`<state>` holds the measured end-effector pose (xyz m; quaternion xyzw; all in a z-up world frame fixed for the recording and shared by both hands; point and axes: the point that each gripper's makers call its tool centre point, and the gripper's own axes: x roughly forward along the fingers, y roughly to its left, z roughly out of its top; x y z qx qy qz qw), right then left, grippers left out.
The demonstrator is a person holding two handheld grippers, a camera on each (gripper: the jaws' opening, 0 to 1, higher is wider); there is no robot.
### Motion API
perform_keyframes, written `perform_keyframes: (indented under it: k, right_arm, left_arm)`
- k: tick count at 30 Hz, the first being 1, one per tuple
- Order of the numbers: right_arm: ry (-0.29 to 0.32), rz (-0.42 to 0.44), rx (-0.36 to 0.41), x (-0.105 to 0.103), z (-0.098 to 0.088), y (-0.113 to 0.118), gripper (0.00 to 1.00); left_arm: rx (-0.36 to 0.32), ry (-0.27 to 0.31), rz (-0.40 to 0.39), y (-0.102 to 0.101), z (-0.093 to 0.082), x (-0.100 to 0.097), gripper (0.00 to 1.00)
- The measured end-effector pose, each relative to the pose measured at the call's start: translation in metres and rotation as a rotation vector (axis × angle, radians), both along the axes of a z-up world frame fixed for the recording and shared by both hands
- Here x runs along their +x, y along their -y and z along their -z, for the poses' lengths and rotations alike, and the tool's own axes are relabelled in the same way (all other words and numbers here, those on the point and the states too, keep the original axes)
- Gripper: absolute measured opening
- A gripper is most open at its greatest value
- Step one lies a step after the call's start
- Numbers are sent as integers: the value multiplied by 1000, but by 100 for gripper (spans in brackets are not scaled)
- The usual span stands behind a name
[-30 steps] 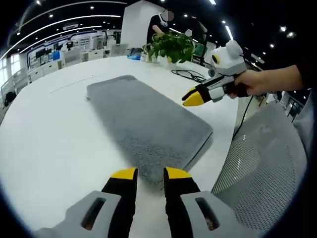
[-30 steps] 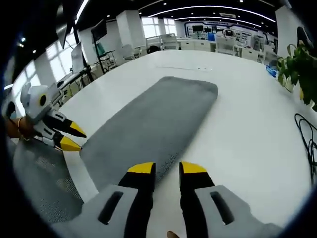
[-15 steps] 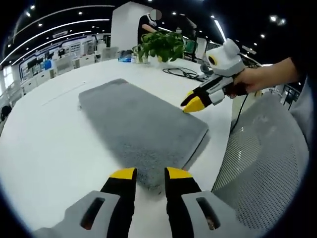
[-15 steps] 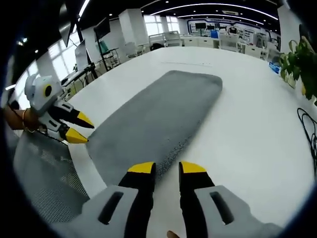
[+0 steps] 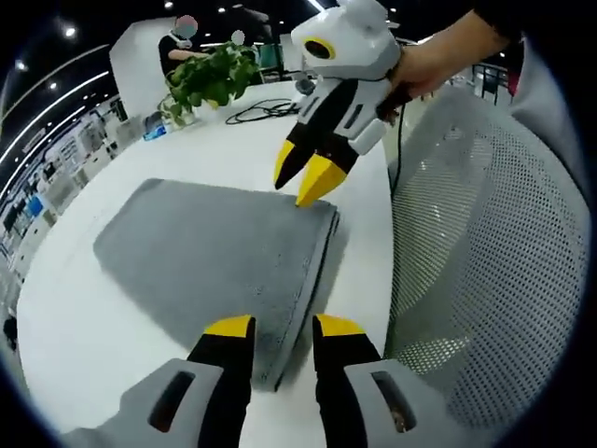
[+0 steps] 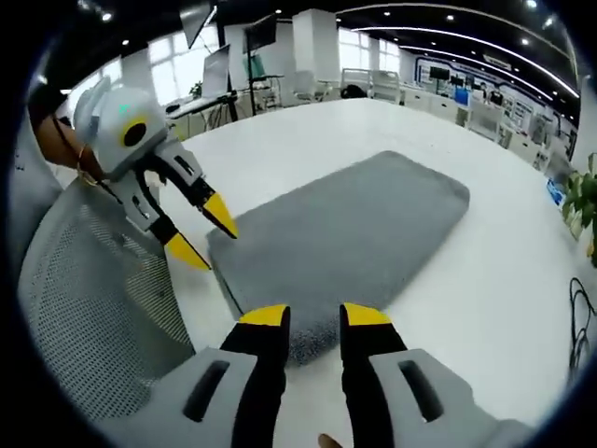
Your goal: Fold the towel on the table until its edges align and the towel forms a compact rectangular stack.
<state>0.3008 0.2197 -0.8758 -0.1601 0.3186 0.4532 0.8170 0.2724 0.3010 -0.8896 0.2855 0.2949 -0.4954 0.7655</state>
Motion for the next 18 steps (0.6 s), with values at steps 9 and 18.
perform_keyframes:
  k: [9, 18]
  right_arm:
    - [22, -244, -103, -28, 14, -15, 23]
    - [137, -403, -291, -31, 33, -9, 23]
  left_arm:
    - [120, 9, 62, -5, 15, 4, 27]
    - [132, -16, 76, -3, 19, 4, 28]
